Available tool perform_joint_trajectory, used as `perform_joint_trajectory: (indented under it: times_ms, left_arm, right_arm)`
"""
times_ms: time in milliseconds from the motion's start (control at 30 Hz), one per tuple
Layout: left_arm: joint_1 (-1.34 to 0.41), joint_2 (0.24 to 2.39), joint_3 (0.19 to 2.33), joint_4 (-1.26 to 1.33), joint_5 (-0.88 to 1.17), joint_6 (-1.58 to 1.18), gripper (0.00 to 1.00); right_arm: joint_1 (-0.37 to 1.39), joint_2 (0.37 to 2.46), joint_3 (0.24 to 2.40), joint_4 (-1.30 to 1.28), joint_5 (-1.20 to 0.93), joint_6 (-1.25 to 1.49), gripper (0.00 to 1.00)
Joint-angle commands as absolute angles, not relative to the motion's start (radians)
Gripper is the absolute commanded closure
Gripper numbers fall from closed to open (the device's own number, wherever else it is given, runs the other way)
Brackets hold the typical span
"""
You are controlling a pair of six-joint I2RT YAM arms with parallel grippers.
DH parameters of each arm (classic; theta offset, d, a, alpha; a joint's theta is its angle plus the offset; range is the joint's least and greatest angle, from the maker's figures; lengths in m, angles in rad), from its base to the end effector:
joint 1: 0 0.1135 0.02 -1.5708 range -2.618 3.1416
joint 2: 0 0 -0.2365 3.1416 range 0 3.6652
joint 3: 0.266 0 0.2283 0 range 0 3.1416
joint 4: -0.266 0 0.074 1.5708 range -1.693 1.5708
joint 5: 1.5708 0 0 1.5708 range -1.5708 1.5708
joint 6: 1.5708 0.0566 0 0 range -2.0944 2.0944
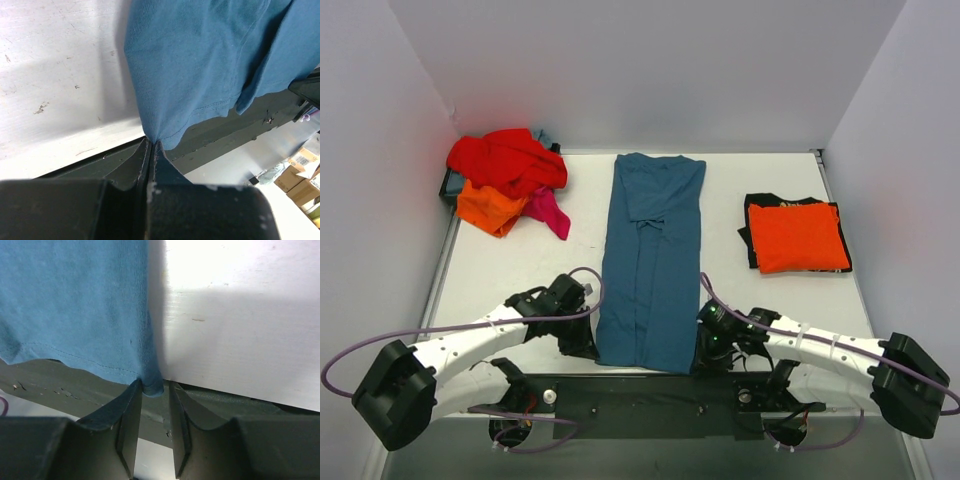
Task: Fold and stack the t-shirts
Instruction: Grab the bottom of the folded rectangular tshirt with both arms
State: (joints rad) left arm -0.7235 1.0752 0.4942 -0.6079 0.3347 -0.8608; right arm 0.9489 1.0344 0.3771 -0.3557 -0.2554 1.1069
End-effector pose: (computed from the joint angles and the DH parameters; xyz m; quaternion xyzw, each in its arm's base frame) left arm 0.1167 -0.1279 0.1325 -0.0349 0.9680 -0.2481 0.0150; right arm 0.0923 0.1533 0.1205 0.0403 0.9533 0.2970 0.0362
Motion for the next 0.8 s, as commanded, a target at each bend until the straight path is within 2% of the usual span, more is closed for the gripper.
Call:
perform_joint_trajectory:
  times_ms: [0,33,67,267,433,633,767]
  left_arm:
    - [-0.721,1.045,0.494,-0.618,0.368,-0.862,1.0]
    - [-0.721,1.043,0.495,-0.618,0.373,-0.862,1.0]
    - [-0.722,1.037,0.499,-0.626,0.379,-0.861,1.0]
    - [-0.726,1.002,0.554,-0.698,0.397,-0.848,1.0]
    - [-0.706,0.999,0.617,-0.686,0.383,-0.85,1.0]
    - [-0.568,1.095,0.718,-0.494,0.428,-0.845,1.0]
    - [-0.494,1.244,0.819,-0.376,0.41,-0.834,1.0]
  right_arm:
    - [0.966,1.077,0.365,-0.348,-0.252,1.124,0.8]
    - [0.969,1.078,0.37,-0.351,-0.253,1.124,0.86]
    - [0.971,1.075,0.377,-0.366,-0.258,1.124,0.99]
    - [0.969,0.962,0.452,-0.503,-0.253,1.114,1.0]
    - [0.908,0.963,0.546,-0.555,-0.264,1.031,1.0]
    - [0.678,1.0,0.658,-0.568,-0.336,0.845,1.0]
    - [0.49,1.179,0.774,-0.568,-0.391,0.692,1.0]
